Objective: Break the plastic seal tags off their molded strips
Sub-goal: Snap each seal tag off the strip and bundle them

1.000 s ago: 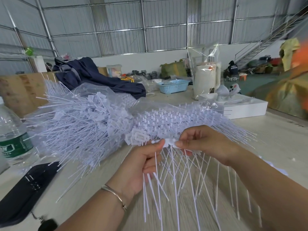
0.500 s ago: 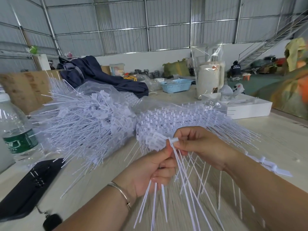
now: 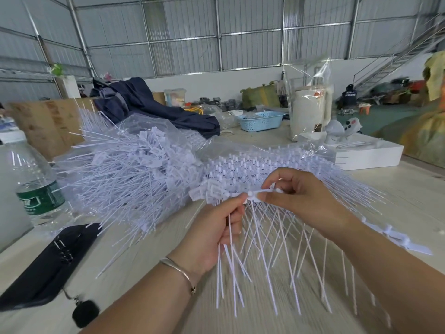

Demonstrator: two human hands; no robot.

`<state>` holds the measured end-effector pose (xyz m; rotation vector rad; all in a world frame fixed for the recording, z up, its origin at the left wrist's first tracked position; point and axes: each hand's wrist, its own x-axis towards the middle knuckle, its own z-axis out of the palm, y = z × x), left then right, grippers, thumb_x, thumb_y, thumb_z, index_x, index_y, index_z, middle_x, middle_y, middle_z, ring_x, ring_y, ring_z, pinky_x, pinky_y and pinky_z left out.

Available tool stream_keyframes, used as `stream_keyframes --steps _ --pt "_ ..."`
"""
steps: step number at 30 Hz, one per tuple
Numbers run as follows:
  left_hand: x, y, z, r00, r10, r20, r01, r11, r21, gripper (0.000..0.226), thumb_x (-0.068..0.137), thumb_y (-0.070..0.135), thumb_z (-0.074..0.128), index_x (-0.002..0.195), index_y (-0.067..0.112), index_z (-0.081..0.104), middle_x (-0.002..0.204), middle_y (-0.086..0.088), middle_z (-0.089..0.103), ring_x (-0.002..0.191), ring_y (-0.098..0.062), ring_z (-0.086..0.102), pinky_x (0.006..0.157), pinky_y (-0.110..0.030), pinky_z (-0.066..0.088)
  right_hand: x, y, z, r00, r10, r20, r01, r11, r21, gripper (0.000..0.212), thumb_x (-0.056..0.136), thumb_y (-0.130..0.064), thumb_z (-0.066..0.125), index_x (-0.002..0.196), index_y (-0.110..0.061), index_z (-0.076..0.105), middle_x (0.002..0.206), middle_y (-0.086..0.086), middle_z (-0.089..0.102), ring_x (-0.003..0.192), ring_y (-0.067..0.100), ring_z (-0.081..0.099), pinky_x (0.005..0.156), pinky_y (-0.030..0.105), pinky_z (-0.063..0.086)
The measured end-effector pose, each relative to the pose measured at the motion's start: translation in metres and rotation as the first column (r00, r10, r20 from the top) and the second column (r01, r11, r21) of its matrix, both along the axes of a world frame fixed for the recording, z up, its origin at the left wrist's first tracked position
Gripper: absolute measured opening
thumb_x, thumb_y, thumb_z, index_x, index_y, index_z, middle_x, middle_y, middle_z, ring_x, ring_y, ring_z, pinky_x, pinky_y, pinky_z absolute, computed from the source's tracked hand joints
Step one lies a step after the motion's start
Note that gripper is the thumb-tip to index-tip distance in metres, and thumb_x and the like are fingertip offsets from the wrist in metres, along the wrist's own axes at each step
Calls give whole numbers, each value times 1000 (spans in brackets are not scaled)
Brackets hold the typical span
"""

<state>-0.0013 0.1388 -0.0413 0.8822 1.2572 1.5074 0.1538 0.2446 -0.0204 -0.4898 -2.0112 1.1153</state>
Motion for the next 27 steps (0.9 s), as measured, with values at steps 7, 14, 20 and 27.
stream_keyframes --steps 7,14,20,27 --pt "-1 -2 1 998 63 -17 -63 998 13 17 88 27 68 78 14 67 61 3 48 42 -6 31 35 -16 21 -1 -1 -2 998 53 -30 -55 998 -40 24 72 -37 75 91 -23 79 84 16 72 79 41 62 77 35 43" --pt "-2 -3 6 997 8 -72 -5 999 35 12 83 18 70 74 12 72 50 7 27 41 -6 22 36 -15 19 4 3 5 992 119 -45 -126 968 -218 14 71 -7 76 85 -8 79 70 27 63 56 18 44 53 19 35" --pt "-1 -3 8 990 -108 -89 105 994 -36 24 80 12 68 57 17 67 49 7 26 40 -6 20 36 -17 16 12 9 12 979 181 97 -157 964 -214 20 58 -13 78 77 -7 79 59 8 62 50 9 39 47 13 32" --pt "0 -11 12 912 -402 -77 399 915 -56 26 60 16 63 47 22 42 51 4 18 34 -5 19 34 -16 18 10 17 7 949 279 148 -234 936 -262 23 41 -24 73 58 -8 74 57 18 57 54 25 41 58 26 33"
